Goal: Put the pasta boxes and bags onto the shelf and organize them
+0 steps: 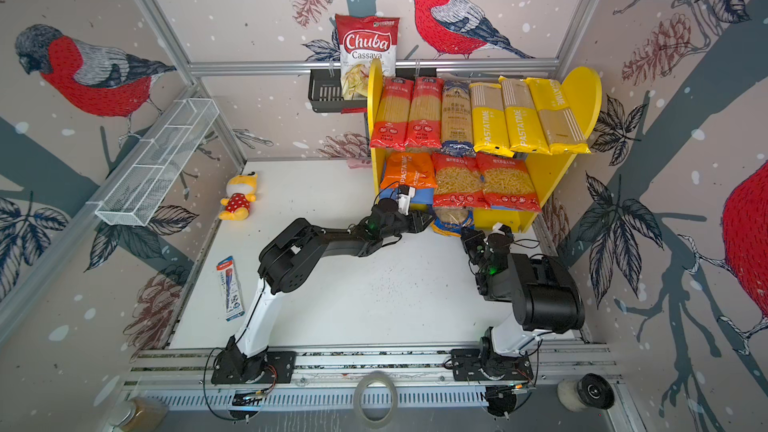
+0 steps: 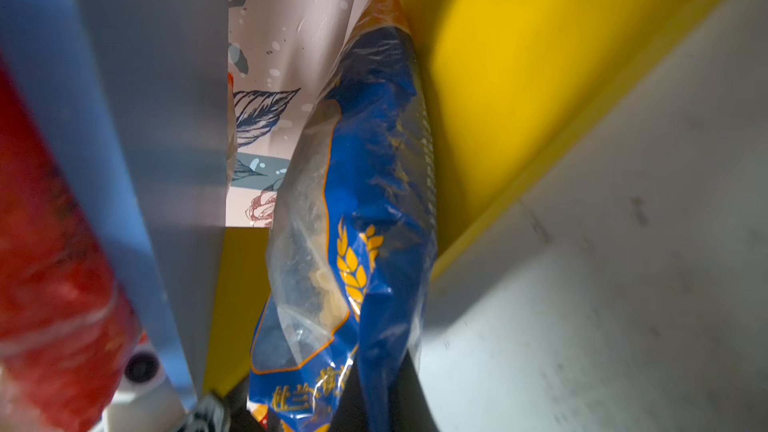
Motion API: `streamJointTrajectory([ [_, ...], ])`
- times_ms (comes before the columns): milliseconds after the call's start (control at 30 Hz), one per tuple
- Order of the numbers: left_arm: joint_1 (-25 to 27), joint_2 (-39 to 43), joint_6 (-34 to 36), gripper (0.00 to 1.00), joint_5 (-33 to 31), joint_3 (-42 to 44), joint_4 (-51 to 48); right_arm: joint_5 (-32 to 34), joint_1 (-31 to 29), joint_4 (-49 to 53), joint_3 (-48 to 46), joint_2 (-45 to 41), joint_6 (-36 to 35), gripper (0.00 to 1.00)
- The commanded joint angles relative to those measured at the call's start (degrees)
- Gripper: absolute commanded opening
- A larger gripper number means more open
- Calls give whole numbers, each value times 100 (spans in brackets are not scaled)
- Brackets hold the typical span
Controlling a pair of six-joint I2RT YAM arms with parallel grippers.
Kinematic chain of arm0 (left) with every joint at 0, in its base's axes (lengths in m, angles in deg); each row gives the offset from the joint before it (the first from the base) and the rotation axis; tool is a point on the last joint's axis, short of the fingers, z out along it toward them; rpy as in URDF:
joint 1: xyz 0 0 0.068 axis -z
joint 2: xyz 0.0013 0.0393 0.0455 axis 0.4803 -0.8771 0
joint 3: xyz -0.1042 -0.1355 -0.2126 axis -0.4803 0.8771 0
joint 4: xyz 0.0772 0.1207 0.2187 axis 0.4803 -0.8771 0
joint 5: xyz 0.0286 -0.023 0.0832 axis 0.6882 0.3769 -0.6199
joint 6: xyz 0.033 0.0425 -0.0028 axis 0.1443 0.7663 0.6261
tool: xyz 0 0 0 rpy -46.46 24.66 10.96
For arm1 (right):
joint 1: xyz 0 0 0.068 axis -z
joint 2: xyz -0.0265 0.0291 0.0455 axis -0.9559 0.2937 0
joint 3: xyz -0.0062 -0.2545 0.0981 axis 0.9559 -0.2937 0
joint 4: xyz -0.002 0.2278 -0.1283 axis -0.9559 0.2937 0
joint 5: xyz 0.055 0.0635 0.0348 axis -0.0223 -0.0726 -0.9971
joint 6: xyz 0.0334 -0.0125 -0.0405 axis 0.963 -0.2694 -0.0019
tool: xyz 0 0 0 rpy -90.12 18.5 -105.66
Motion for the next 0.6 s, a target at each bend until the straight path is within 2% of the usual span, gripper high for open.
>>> streamJointTrajectory([
  [0,-75,94,-187,38,-104,319,-425,-316,17,-306,602,510,-41,10],
  [133,-122,278,-227,37,-92,726,-233,-817,62,686,1237,896,-653,7],
  [233,-129,413,-238,37,-84,897,-160,-903,103,1389,1213,763,-1215,3],
  [367,-122,465,-297,37,-17,954,-103,-1180,147,1826,1028,440,-1567,2],
  [567,-104,591,-280,36,-21,998,-146,-994,428,2988,1379,70,-2272,1],
])
